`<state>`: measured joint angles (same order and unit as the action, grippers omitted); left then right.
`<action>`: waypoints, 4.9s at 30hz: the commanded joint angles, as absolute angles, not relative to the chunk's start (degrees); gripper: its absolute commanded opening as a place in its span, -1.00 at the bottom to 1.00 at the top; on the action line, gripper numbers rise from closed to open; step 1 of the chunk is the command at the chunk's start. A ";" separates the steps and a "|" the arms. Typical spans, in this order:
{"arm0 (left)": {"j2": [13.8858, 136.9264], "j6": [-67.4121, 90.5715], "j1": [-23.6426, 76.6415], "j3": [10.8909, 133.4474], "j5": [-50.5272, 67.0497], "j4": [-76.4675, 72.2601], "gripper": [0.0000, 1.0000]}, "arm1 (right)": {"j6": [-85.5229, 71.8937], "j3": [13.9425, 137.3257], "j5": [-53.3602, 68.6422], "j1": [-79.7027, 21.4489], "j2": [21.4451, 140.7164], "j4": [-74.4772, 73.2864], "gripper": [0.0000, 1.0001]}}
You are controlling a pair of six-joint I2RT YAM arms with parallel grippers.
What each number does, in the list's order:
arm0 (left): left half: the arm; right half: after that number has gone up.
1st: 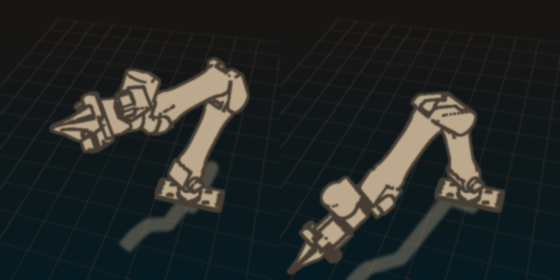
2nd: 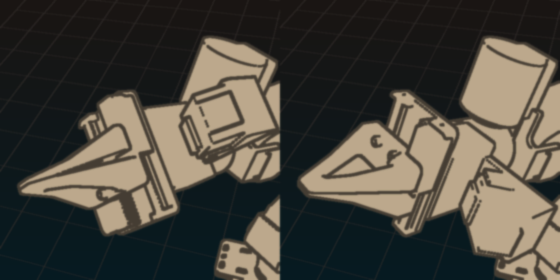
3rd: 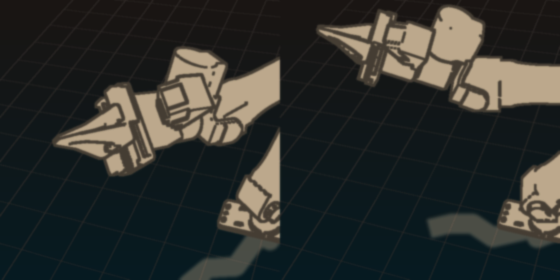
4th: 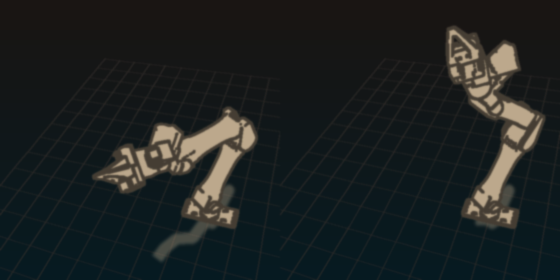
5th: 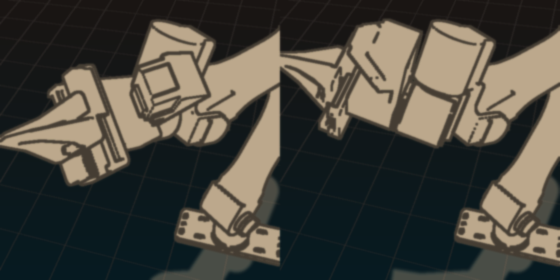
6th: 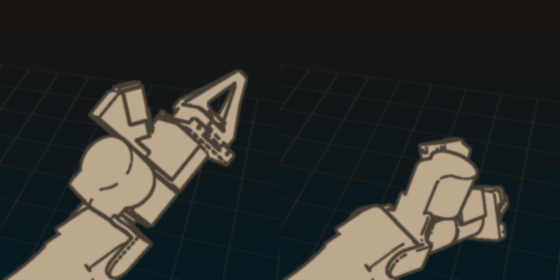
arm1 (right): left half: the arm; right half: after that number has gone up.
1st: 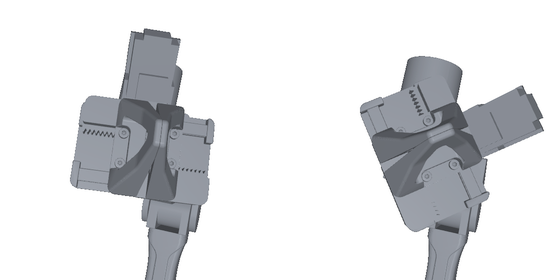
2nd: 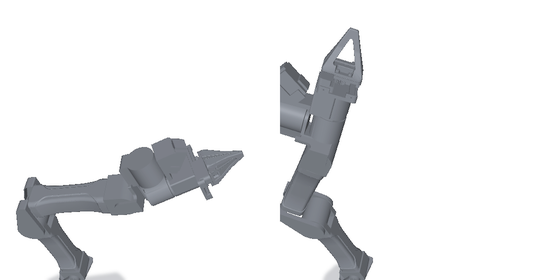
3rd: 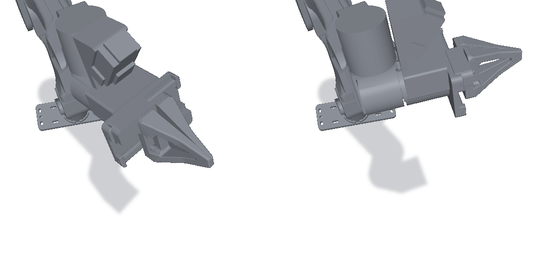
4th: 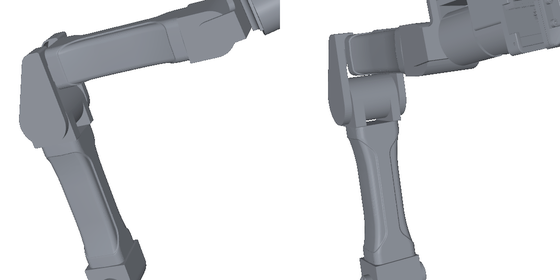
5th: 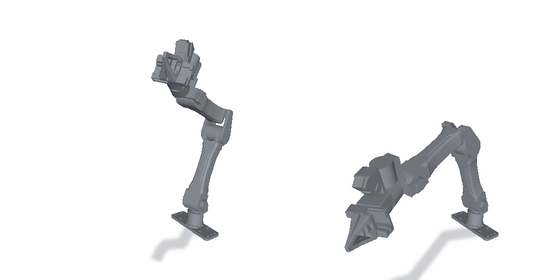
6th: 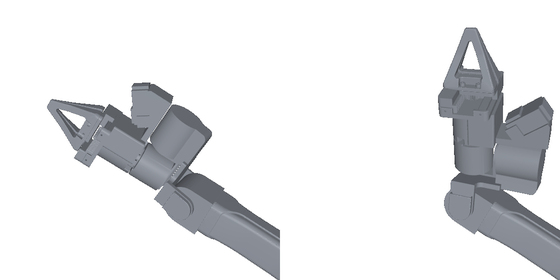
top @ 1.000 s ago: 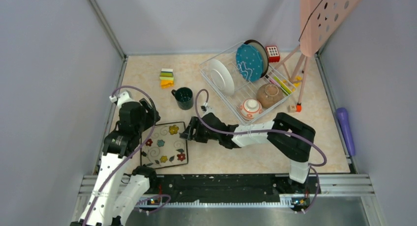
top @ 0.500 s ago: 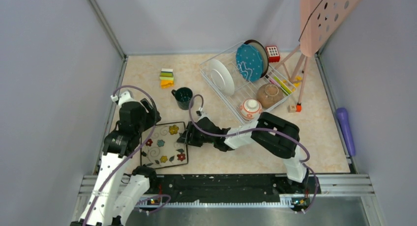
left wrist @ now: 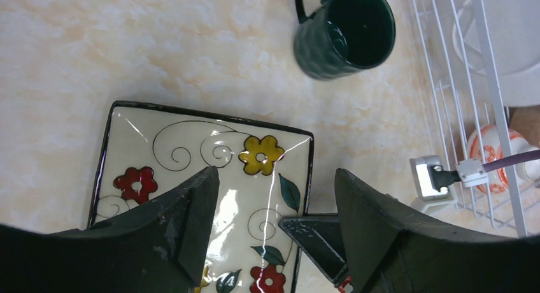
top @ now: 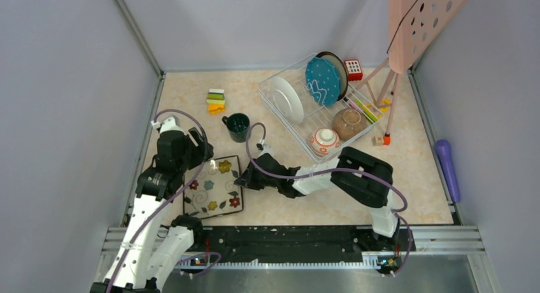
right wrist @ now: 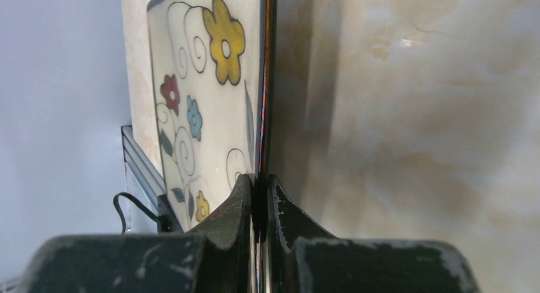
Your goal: Load the mixed dishes into the dish rack
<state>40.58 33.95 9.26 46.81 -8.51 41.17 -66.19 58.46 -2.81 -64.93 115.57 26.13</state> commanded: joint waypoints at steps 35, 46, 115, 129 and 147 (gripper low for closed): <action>78.88 49.94 9.05 55.61 -2.34 15.64 0.54 | -41.15 47.54 -14.85 -57.74 85.92 0.98 0.44; 93.02 55.63 9.12 66.16 -6.45 26.10 0.25 | -40.71 46.50 -19.71 -57.42 81.01 -1.08 0.43; 69.35 75.06 6.07 40.14 60.89 -45.80 -1.00 | -79.67 48.86 30.04 -36.34 81.39 50.70 0.98; 70.91 74.53 7.47 40.84 60.02 -45.85 -1.00 | -79.64 52.29 30.58 -39.20 85.00 49.72 0.63; 71.61 75.23 7.47 42.12 59.86 -45.79 -1.00 | -79.14 50.19 32.51 -39.15 84.51 51.98 0.92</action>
